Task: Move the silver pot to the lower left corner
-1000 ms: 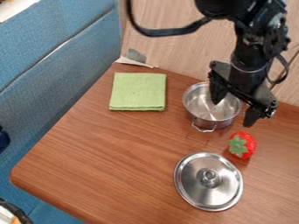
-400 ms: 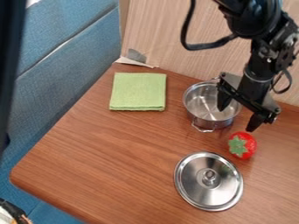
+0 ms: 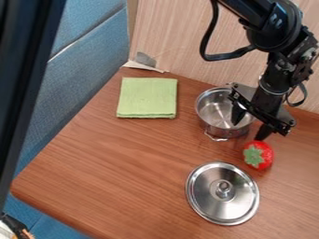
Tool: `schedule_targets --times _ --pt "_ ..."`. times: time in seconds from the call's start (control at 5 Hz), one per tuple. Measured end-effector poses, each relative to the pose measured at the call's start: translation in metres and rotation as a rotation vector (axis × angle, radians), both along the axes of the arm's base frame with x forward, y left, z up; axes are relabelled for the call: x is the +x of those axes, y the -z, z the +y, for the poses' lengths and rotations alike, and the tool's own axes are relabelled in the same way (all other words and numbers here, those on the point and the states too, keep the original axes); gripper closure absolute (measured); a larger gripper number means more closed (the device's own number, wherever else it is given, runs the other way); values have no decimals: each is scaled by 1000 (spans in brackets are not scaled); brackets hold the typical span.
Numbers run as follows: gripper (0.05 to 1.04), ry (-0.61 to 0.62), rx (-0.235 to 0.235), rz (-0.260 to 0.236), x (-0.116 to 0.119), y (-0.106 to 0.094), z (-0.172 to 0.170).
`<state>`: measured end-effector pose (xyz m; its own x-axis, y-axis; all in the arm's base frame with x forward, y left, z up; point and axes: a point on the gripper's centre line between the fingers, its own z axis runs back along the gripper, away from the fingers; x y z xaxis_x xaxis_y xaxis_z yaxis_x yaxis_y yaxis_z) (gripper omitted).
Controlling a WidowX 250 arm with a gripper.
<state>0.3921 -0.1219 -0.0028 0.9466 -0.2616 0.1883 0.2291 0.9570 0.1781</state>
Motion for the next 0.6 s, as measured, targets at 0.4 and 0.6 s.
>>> schedule_targets --times 0.4,0.6 --pt "936 -8 12 -20 1 2 3" --pt "1006 -3 16 -20 0 3 2"
